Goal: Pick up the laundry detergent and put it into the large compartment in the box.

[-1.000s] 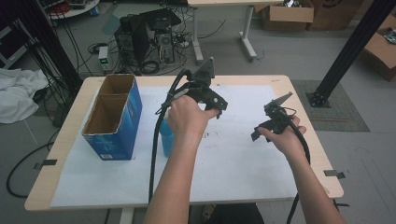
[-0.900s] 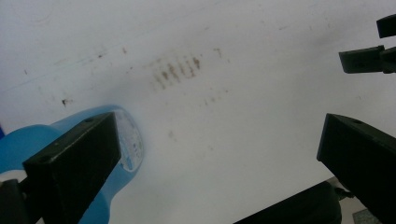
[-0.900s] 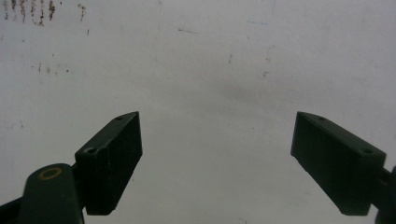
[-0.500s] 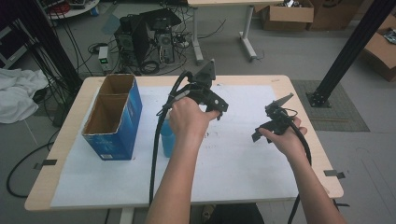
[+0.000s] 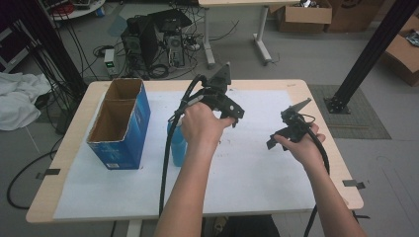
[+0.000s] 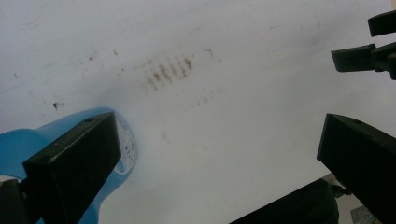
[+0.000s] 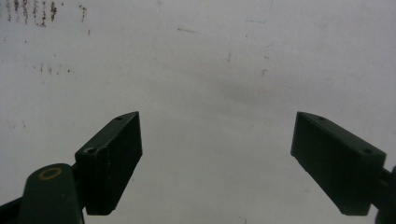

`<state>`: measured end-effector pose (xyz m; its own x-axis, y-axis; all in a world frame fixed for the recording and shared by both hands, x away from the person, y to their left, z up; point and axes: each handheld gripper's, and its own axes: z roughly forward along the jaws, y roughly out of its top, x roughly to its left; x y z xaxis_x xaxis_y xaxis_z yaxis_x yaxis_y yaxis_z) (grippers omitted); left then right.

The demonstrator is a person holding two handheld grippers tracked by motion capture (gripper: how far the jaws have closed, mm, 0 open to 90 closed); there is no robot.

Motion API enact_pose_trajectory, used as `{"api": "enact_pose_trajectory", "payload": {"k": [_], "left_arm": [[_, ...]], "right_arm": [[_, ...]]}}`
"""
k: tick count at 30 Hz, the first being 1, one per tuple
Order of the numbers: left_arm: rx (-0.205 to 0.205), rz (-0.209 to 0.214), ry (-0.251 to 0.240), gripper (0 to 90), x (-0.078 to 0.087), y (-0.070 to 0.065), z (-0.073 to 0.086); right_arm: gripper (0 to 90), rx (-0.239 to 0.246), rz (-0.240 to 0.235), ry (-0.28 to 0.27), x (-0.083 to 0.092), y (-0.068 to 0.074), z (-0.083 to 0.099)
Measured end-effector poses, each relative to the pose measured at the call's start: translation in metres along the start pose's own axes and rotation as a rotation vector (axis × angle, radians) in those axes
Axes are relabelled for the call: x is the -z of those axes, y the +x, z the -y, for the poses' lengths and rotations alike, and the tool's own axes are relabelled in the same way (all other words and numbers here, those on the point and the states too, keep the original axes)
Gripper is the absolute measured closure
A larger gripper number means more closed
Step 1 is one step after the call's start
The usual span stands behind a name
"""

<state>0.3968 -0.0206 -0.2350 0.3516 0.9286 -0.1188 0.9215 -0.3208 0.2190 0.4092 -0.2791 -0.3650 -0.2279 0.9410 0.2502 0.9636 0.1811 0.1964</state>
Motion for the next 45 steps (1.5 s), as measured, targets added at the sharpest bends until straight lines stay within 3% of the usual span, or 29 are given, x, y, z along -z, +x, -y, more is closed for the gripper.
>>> {"api": "enact_pose_trajectory", "payload": {"k": [9, 14, 19, 23, 32, 45], "left_arm": [[0.016, 0.006, -0.020, 0.1, 0.013, 0.005, 0.002], [0.043, -0.019, -0.036, 0.1, 0.028, 0.019, 0.006], [0.075, -0.023, -0.053, 0.1, 0.035, 0.031, 0.010], [0.099, -0.052, -0.043, 0.1, 0.038, 0.043, 0.015], [0.163, -0.098, -0.023, 0.1, 0.033, 0.065, 0.023], [0.202, -0.114, 0.004, 0.1, 0.016, 0.078, 0.027]], "right_arm": [[16.4, 0.008, -0.002, 0.003, 0.001, 0.002, 0.000], [16.4, 0.007, -0.006, 0.003, 0.000, 0.003, -0.002], [16.4, 0.011, -0.008, 0.000, 0.000, 0.003, -0.002], [16.4, 0.010, -0.009, 0.002, -0.001, 0.003, -0.003], [16.4, 0.011, -0.012, 0.004, -0.003, 0.004, -0.003], [16.4, 0.009, -0.013, 0.008, -0.007, 0.001, -0.004]]}}
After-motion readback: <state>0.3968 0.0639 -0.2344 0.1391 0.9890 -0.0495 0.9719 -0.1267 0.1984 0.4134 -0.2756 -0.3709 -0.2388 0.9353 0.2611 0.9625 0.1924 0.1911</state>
